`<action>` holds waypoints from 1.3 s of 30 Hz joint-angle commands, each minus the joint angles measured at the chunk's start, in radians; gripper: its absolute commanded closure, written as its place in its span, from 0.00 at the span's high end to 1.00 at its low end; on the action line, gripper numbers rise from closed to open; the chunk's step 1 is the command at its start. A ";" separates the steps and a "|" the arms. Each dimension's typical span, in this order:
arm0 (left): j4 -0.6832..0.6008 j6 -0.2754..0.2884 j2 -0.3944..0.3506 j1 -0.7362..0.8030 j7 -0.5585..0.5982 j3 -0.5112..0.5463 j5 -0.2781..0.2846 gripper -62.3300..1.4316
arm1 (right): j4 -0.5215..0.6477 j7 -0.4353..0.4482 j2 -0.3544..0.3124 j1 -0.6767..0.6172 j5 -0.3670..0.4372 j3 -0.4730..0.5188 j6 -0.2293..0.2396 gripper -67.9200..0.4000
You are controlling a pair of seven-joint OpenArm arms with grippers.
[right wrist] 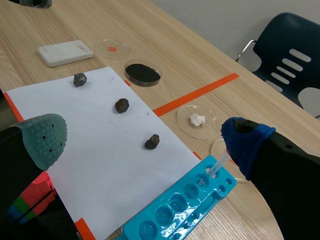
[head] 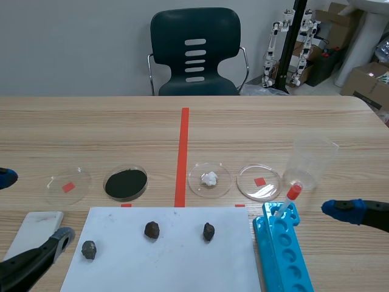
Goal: Pick up the left mineral with the left hand
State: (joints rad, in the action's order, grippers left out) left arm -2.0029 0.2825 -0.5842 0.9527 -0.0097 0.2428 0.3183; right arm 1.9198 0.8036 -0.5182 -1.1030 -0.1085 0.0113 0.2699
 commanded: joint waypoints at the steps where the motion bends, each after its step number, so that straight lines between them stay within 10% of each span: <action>1: -0.014 0.001 0.010 -0.003 0.011 0.003 0.010 1.00 | 0.014 0.011 -0.003 0.003 0.010 0.005 0.000 0.96; 23: -0.014 0.001 0.010 -0.006 0.003 0.003 0.010 1.00 | 0.014 0.011 -0.003 0.003 0.010 0.005 0.000 0.96; 39: -0.003 -0.007 0.011 -0.133 -0.386 -0.102 0.064 1.00 | 0.014 0.011 -0.003 0.003 0.010 0.005 0.000 0.96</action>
State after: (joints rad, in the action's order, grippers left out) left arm -2.0026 0.2810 -0.5842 0.8299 -0.4057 0.1497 0.3752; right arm 1.9198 0.8036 -0.5182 -1.1030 -0.1085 0.0113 0.2695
